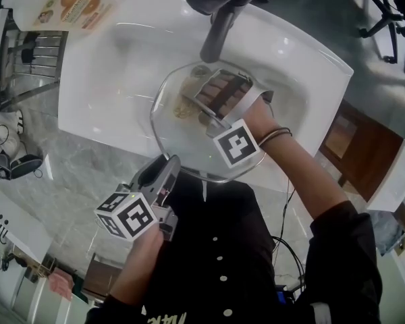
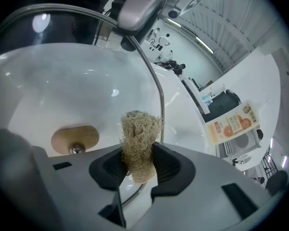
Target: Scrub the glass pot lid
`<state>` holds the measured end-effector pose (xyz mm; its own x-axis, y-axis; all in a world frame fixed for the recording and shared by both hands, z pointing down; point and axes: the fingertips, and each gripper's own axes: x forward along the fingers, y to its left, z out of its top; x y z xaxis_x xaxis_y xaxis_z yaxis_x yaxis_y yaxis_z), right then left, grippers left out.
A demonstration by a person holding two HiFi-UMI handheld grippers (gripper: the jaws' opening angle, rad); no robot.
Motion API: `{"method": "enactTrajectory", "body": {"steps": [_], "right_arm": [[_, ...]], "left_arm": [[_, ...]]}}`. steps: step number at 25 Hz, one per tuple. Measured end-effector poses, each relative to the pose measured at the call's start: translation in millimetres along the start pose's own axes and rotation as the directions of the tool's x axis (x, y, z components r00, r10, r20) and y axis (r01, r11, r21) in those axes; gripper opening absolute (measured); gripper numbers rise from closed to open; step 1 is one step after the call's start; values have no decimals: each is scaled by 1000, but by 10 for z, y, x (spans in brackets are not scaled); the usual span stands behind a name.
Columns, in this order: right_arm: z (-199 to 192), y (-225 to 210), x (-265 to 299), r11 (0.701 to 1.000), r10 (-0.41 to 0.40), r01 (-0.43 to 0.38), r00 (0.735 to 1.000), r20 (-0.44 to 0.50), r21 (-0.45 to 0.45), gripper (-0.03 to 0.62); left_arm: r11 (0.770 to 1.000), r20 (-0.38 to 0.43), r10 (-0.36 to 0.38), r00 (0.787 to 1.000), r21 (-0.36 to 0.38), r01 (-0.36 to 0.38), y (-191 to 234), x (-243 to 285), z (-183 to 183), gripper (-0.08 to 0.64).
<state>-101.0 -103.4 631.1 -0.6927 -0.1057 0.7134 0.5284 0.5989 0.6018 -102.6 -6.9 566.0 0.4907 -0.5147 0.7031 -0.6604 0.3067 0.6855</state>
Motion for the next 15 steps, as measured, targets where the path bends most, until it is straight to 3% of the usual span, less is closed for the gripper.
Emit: {"method": "enactTrajectory", "body": {"steps": [15], "right_arm": [[-299, 439, -425, 988, 156, -156, 986, -66, 11, 141]], "left_arm": [[1000, -8, -1, 1000, 4, 1, -7, 4, -4, 144]]}}
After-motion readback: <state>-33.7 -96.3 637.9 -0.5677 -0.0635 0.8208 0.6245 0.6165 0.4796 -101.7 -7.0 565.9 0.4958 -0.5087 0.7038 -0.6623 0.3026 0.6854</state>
